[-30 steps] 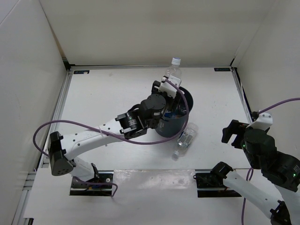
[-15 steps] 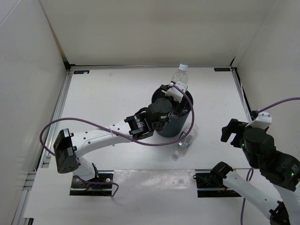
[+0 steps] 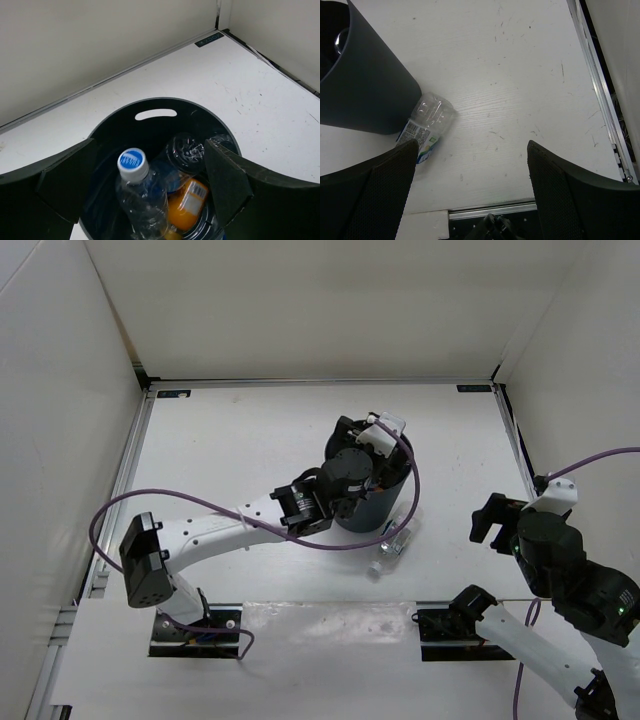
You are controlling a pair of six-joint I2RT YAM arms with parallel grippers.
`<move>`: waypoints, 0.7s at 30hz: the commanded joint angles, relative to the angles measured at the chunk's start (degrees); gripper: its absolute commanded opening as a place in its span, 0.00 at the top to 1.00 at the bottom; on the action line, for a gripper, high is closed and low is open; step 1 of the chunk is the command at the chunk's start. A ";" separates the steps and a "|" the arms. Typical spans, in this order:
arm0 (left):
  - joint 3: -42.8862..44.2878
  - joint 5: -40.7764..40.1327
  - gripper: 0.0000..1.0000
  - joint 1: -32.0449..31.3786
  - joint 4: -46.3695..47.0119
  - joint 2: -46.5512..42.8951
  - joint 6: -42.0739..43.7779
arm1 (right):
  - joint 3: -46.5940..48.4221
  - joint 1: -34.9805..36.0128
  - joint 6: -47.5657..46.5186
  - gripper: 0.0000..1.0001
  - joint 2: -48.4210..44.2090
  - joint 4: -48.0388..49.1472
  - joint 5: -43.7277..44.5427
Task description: Put the plastic bottles in the bin
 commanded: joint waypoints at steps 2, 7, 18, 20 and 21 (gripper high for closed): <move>-0.89 -1.88 0.01 -1.62 2.42 -7.71 2.90 | 0.07 -0.37 -0.96 0.10 0.24 1.43 0.14; -4.59 1.11 0.01 -5.31 -1.50 -13.60 4.93 | -0.10 -0.19 -1.13 0.10 -0.02 1.51 0.05; -9.67 7.26 0.01 -18.85 -11.55 -7.30 -2.44 | 0.07 -0.10 -0.79 0.10 -0.64 1.34 0.67; -11.10 9.01 0.01 -19.38 -8.38 -3.63 -6.28 | 0.16 -0.98 -0.60 0.10 -1.86 0.90 1.02; -11.10 9.37 0.01 -19.38 -8.55 -2.55 -7.10 | 0.25 -2.03 -0.34 0.10 -2.39 0.99 1.11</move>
